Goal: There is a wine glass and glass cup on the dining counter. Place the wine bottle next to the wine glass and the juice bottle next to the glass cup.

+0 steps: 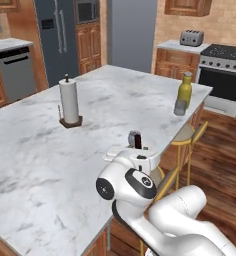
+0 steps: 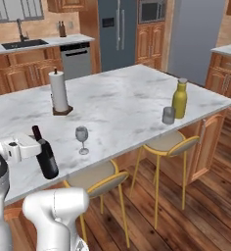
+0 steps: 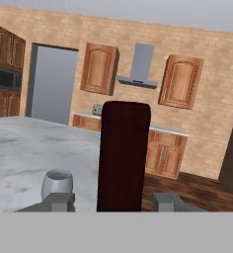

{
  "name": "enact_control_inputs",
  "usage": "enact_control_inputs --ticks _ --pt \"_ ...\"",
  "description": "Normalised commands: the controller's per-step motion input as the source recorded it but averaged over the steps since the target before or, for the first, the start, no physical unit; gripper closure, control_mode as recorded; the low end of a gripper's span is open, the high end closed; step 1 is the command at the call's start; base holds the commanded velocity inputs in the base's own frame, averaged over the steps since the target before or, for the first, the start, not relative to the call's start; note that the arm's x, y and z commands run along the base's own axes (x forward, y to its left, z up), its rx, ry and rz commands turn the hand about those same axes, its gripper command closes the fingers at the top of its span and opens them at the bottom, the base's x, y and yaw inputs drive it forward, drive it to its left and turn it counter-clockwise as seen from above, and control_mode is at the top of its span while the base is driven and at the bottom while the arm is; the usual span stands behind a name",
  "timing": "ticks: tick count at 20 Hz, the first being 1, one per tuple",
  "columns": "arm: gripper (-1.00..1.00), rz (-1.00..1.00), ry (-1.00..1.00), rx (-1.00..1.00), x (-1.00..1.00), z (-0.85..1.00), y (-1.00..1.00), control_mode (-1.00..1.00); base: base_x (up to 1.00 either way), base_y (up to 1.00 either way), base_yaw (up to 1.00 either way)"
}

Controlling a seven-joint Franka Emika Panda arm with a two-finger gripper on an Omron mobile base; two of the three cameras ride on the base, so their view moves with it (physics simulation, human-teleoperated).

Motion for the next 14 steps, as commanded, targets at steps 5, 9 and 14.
enact_control_inputs --ticks 5,9,14 --pt "1.0 0.0 0.0 0.0 0.0 0.0 0.0 1.0 0.05 0.0 0.02" --pt "1.0 0.0 0.0 0.0 0.0 0.0 0.0 1.0 0.17 0.0 0.0" --pt "1.0 0.0 0.0 0.0 0.0 0.0 0.0 1.0 0.36 0.09 0.0"
